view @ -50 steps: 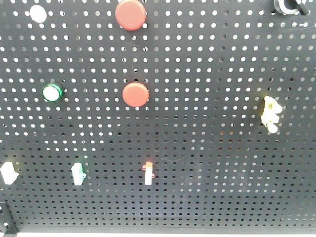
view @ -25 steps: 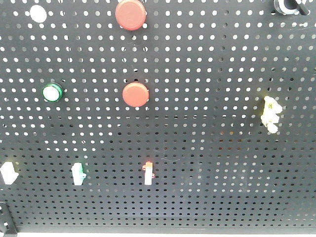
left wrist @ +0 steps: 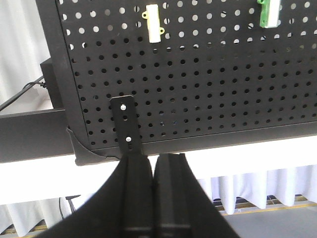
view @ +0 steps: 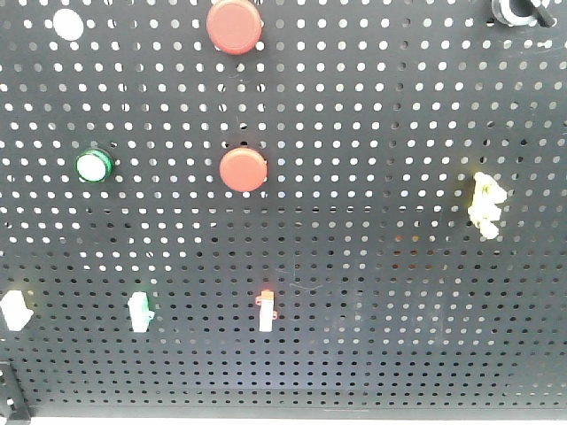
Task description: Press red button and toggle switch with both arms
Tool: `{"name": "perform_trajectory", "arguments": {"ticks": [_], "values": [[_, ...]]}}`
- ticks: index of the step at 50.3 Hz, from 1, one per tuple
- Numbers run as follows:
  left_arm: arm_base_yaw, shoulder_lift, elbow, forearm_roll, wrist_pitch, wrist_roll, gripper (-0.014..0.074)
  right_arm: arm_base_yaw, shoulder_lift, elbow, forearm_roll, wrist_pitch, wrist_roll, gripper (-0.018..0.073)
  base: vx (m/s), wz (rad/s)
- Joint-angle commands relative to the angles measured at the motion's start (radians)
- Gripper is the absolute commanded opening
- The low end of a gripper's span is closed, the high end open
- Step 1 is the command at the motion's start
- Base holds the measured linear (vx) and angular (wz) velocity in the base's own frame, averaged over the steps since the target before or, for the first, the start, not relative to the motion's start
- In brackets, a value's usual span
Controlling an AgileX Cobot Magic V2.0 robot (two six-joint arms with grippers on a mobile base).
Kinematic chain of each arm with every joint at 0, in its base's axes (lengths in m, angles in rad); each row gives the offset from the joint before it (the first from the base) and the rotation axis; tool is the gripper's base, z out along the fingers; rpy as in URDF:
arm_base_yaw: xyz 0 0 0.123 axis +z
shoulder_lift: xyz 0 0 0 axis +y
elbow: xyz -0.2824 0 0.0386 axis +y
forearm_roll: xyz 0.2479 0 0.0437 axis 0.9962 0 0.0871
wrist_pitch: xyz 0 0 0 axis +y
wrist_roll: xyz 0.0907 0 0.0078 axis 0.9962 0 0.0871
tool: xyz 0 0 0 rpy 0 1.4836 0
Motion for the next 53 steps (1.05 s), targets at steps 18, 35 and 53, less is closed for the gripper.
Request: {"name": "perform_trajectory", "arguments": {"ticks": [18,35,53], "values": [[0.002,-0.016,0.033,-0.002,-0.075,-0.008,0.0001,-0.277,-0.01,0.049,-0.071,-0.15,-0.004,-0.0003,0.0,0.0],[0.002,-0.016,0.033,-0.002,-0.075,-0.008,0.0001,-0.277,-0.01,0.049,-0.068,-0.149,-0.004,-0.0003,0.0,0.0],[0.002,-0.016,0.033,-0.002,-0.075,-0.008,0.0001,-0.277,-0.01,0.049,-0.068,-0.152,-0.004,-0.0003,0.0,0.0]]}}
